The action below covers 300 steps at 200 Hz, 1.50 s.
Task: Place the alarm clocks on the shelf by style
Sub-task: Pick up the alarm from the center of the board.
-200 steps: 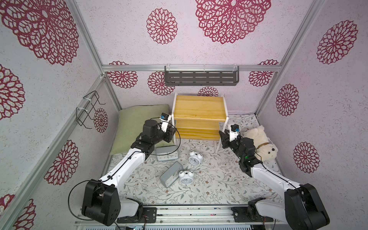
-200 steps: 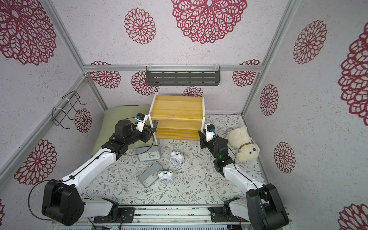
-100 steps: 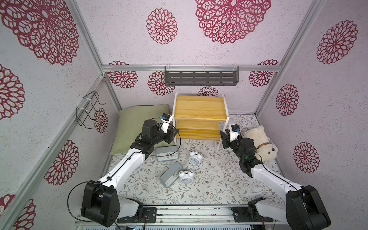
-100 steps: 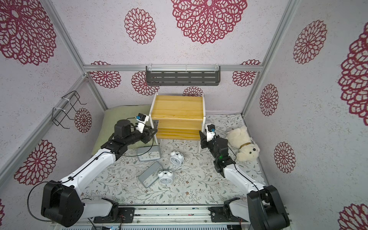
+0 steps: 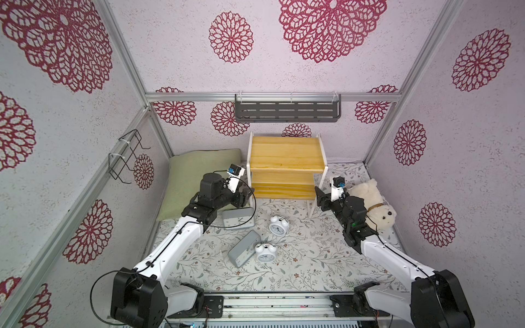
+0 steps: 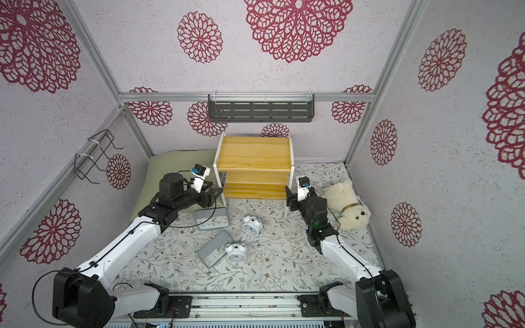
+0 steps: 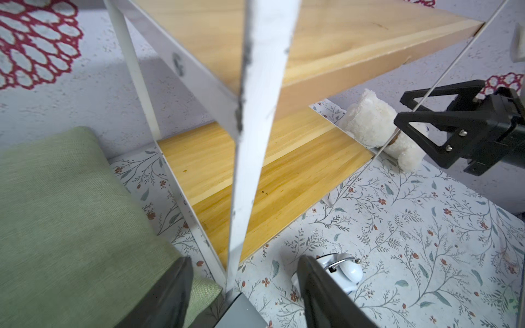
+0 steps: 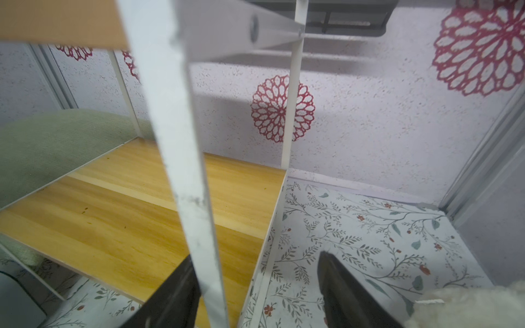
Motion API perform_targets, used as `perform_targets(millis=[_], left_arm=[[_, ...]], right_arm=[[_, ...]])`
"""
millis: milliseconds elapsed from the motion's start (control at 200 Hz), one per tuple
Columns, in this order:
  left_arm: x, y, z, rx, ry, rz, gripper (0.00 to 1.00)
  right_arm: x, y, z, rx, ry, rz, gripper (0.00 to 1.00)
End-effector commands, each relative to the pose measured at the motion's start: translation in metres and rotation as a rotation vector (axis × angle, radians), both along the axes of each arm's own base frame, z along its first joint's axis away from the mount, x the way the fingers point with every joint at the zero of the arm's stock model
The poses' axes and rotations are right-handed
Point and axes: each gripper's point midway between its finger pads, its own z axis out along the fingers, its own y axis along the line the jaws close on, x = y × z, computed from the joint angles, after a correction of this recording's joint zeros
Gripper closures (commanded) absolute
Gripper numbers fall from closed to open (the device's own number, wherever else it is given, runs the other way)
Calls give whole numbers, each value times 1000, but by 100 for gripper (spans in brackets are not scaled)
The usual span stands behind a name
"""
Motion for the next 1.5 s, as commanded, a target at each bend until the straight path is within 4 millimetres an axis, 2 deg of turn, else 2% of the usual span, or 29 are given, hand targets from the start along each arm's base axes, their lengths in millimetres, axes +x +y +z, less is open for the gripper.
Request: perform_targets(millis=[0, 130, 240, 420, 535, 886, 1346, 1496], left_arm=[[-10, 25, -3, 92, -9, 84, 25], [-25, 46, -10, 205, 5, 132, 15], [-39, 57, -14, 287, 23, 95, 8], [-54, 61, -39, 310, 78, -55, 6], [-56, 66, -55, 322, 114, -114, 6], [-36, 90, -114, 464, 217, -183, 8], [-20, 95, -158, 512, 300, -227, 10], [-15, 97, -164, 525, 301, -219, 11]], right_arm=[[-5, -9, 38, 21, -90, -31, 21], [-13, -14, 41, 11, -94, -43, 16], [-23, -18, 43, 9, -98, -48, 15], [-38, -21, 42, 8, -105, -36, 13], [-43, -22, 38, 0, -95, -32, 13], [-51, -28, 42, 8, -112, -48, 11], [-53, -34, 41, -1, -115, -75, 10], [-54, -34, 39, -4, -112, -77, 10]])
